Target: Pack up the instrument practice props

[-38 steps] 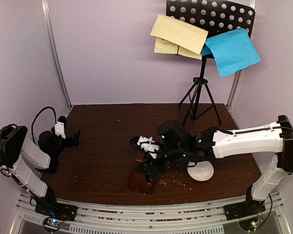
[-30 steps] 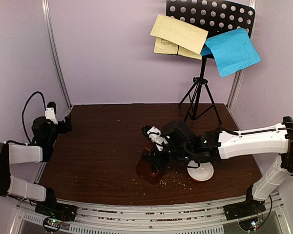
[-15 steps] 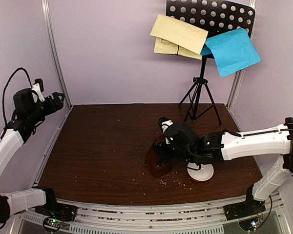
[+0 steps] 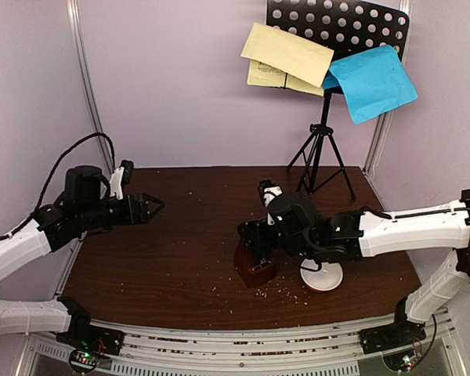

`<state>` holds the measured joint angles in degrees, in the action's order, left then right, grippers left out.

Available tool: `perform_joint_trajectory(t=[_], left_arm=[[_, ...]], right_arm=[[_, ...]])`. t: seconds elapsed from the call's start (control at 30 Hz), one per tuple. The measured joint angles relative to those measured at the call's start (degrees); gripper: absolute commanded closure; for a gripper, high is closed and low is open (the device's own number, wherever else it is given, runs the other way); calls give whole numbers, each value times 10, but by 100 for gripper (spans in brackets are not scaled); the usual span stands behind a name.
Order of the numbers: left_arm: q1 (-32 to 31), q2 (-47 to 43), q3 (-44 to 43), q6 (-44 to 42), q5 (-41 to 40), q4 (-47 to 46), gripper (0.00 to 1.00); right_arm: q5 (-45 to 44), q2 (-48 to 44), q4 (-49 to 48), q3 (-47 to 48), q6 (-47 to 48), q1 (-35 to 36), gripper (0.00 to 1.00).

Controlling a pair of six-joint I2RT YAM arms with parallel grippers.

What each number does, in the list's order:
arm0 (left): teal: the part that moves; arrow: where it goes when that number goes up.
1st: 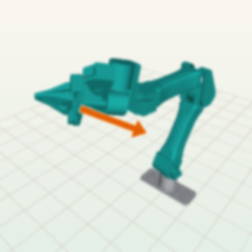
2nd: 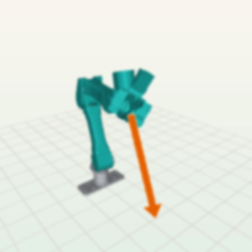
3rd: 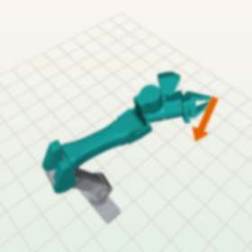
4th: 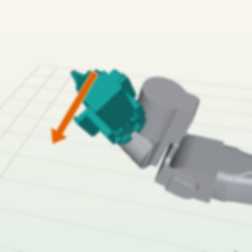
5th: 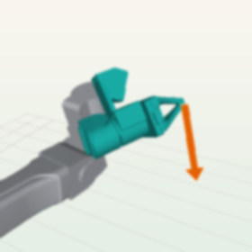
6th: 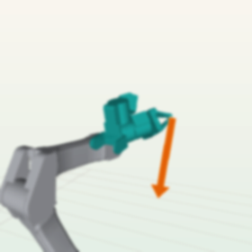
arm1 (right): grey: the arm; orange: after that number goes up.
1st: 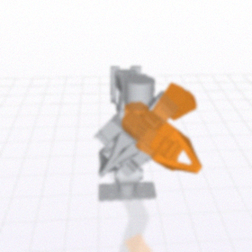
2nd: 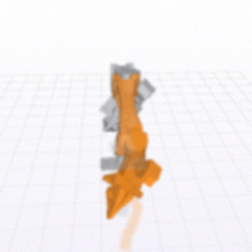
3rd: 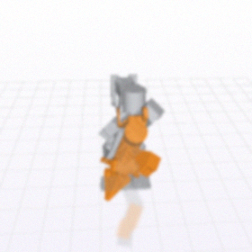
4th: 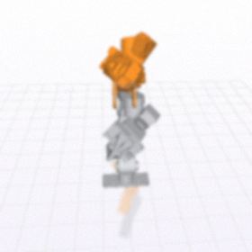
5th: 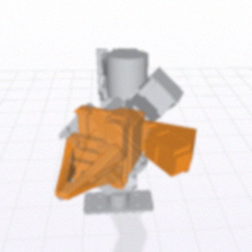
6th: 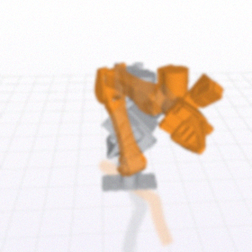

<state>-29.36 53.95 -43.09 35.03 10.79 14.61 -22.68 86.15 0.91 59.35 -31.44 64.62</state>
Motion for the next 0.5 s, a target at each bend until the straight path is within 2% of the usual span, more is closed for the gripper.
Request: perform_joint_trajectory(t=[0.07,0.3,0.4,0.5], left_arm=[[-38,11,5,21,-14,-14,24],[-153,91,30,88,-42,-88,22],[-190,127,30,105,-59,-104,19],[-202,143,22,107,-77,-103,14]], right_arm=[[0,-14,6,0,0,0,7],[-14,-141,11,-25,-21,-16,23],[-14,-201,12,-69,-53,-56,29],[4,-237,24,-128,-79,-104,39]])
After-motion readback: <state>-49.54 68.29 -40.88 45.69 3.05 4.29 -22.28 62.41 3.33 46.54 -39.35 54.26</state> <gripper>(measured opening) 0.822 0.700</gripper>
